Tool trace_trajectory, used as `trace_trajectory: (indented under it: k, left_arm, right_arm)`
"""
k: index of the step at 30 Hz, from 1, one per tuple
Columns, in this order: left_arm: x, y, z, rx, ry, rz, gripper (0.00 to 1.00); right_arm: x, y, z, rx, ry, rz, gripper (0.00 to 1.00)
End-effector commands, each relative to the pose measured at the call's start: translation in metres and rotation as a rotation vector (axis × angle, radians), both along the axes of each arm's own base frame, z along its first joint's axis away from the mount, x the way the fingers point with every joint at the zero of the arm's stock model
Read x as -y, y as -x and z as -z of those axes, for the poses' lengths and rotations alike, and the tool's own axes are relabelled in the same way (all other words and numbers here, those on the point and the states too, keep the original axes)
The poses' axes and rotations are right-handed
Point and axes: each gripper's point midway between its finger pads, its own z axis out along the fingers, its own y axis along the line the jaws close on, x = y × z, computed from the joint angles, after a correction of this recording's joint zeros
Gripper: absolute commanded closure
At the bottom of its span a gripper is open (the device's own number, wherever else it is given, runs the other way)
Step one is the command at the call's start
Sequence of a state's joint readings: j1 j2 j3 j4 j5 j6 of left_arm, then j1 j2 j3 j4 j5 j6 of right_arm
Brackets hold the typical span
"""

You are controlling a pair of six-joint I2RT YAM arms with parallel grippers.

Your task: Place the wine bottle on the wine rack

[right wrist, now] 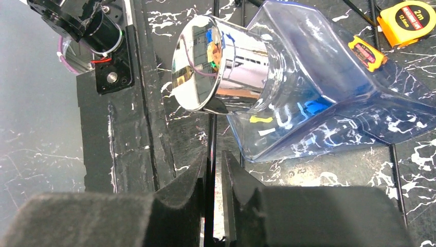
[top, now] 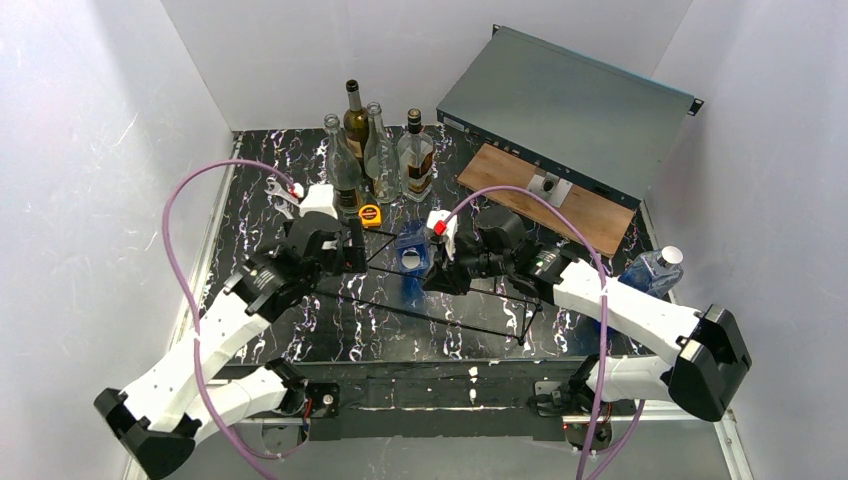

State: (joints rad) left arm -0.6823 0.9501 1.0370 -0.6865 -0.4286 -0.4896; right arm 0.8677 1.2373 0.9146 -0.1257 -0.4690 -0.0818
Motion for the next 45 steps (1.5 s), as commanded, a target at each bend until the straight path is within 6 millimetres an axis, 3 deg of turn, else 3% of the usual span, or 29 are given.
trace_trajectory:
  k: [1,7,13,19,22,29,36,38,41,45]
  left_arm:
    - [-0.025,0.043,0.022,-0.14,-0.031,-0.017,0.14]
    - [-0.029,0.054,0.016,-0.149,-0.016,-0.007,0.14]
    - [-0.033,0.046,-0.02,-0.095,0.067,-0.122,0.06]
    - [-0.029,0.021,-0.044,-0.089,0.154,-0.286,0.05]
    - [-0.036,0.001,-0.046,-0.095,0.161,-0.367,0.05]
    - [-0.076,-0.017,-0.019,-0.134,0.17,-0.637,0.05]
    - [-0.083,-0.017,0.014,-0.198,0.094,-0.674,0.08]
    - [-0.084,-0.012,0.022,-0.218,0.075,-0.668,0.12]
    - [-0.089,-0.003,0.031,-0.231,0.043,-0.643,0.27]
    - [-0.098,0.011,0.03,-0.216,-0.019,-0.574,0.42]
  right_arm:
    - [0.017,-0.035,0.028,-0.006,0.104,0.141,0.99]
    - [0.011,-0.044,0.022,0.013,0.107,0.137,0.99]
    - [0.01,-0.039,0.022,-0.003,0.123,0.095,0.99]
    - [0.012,-0.033,0.027,-0.021,0.123,0.085,0.99]
    - [0.012,-0.033,0.026,-0.021,0.122,0.084,0.99]
    - [0.012,-0.032,0.022,-0.012,0.11,0.081,0.99]
    - [0.011,-0.032,0.019,-0.011,0.097,0.082,0.99]
    - [0.012,-0.031,0.017,-0.006,0.092,0.085,0.99]
    - [0.012,-0.032,0.015,0.003,0.085,0.09,0.99]
    - [0.011,-0.033,0.014,0.009,0.078,0.087,0.99]
